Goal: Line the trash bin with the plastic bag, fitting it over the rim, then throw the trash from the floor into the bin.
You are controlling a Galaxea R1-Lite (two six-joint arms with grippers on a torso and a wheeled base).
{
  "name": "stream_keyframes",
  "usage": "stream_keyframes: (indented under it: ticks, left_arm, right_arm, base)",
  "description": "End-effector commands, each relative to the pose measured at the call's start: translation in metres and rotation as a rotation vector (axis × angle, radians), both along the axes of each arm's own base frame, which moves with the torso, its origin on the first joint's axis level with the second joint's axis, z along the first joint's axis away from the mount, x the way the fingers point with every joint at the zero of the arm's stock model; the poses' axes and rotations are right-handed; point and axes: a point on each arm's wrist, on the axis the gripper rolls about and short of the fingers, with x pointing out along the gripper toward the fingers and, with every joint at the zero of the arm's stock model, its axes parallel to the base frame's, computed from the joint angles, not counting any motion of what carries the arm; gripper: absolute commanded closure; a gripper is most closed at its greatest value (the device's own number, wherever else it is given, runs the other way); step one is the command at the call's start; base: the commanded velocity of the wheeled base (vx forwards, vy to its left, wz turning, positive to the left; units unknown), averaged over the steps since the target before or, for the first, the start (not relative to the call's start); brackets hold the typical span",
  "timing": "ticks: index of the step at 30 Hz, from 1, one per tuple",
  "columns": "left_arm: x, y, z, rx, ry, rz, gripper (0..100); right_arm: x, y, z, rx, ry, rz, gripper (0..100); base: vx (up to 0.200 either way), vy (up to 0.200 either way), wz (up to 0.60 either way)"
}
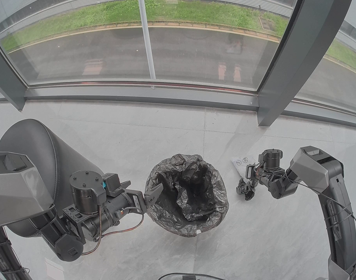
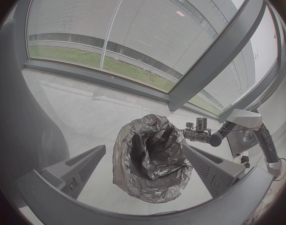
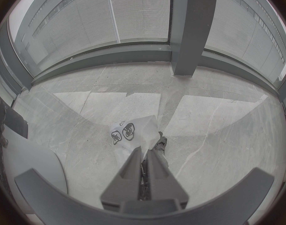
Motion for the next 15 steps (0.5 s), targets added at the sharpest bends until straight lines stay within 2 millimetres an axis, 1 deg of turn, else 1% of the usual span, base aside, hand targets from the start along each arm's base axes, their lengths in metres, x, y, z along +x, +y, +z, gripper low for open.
stream_keyframes:
  ticks: [1,11,13,14,15]
  left_arm:
    - [0.000,0.000,0.000,-0.001,-0.001,0.000,0]
    - [0.000,0.000,0.000,-0.002,-0.001,0.002,0]
    - [0.000,0.000,0.000,-0.002,-0.001,0.001,0]
    - [0.000,0.000,0.000,-0.002,-0.002,0.002,0]
    - [0.000,0.000,0.000,-0.002,-0.001,0.002,0]
  right_arm:
    - [0.000,0.000,0.000,0.001,0.000,0.000,100]
    - [0.000,0.000,0.000,0.001,-0.003,-0.005,100]
    - [-0.001,0.001,0.003,0.001,-0.005,-0.003,100]
    - [-0.002,0.001,0.014,0.004,-0.019,-0.004,100]
    - [-0.003,0.001,0.015,0.003,-0.020,-0.003,100]
  base:
    - [0.000,0.000,0.00]
    - [0.000,0.000,0.00]
    - [0.000,0.000,0.00]
    - [0.000,0.000,0.00]
    - [0.000,0.000,0.00]
